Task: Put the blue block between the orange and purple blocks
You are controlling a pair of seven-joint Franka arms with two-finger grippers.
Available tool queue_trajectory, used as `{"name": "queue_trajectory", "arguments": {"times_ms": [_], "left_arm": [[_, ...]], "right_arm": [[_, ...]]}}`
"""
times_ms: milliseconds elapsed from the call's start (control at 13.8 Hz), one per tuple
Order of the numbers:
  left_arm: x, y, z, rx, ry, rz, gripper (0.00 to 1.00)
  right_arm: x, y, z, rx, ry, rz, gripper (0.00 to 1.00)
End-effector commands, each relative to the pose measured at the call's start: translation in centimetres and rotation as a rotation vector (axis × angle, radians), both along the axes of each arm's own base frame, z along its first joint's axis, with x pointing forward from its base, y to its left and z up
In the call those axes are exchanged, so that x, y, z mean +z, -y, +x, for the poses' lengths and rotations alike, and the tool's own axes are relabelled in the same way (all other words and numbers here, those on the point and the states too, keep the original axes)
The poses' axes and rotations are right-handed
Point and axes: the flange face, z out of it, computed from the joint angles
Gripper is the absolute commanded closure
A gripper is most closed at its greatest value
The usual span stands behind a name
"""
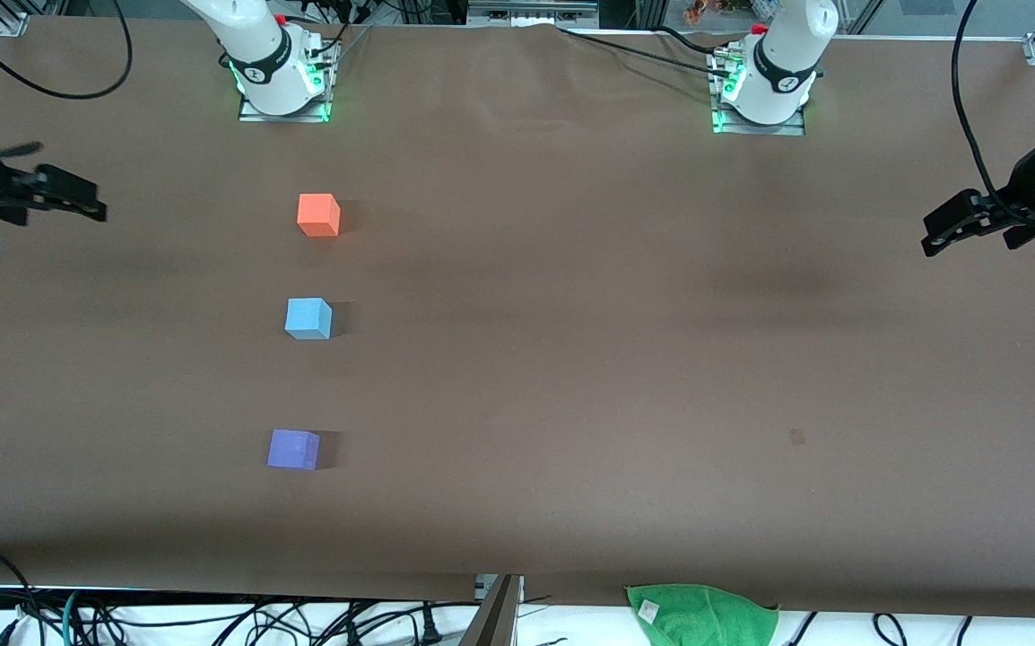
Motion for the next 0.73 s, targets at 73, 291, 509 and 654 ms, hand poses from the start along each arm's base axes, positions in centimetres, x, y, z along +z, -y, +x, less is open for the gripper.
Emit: {"name": "queue_trajectory", "arguments": {"times_ms": [73, 291, 509, 654], "left_arm": [[0.2, 0.0, -0.3, 0.002, 0.009, -0.017, 0.00], [0.2, 0.1, -0.3, 0.000, 0.009, -0.017, 0.00], [0.0, 0.1, -0.2, 0.000, 0.006, -0.017, 0.00], [0.0, 0.1, -0.2, 0.000, 0.006, -0.017, 0.00]], "right_arm": [[-0.7, -1.5, -2.1, 0.068, 0.006, -0.015, 0.00], [-0.7, -2.0, -1.8, 0.062, 0.006, -0.028, 0.00], [-0.9, -2.1, -1.2, 0.064, 0.006, -0.026, 0.00], [-0.9, -2.1, -1.0, 0.064, 0.008, -0.026, 0.00]]}}
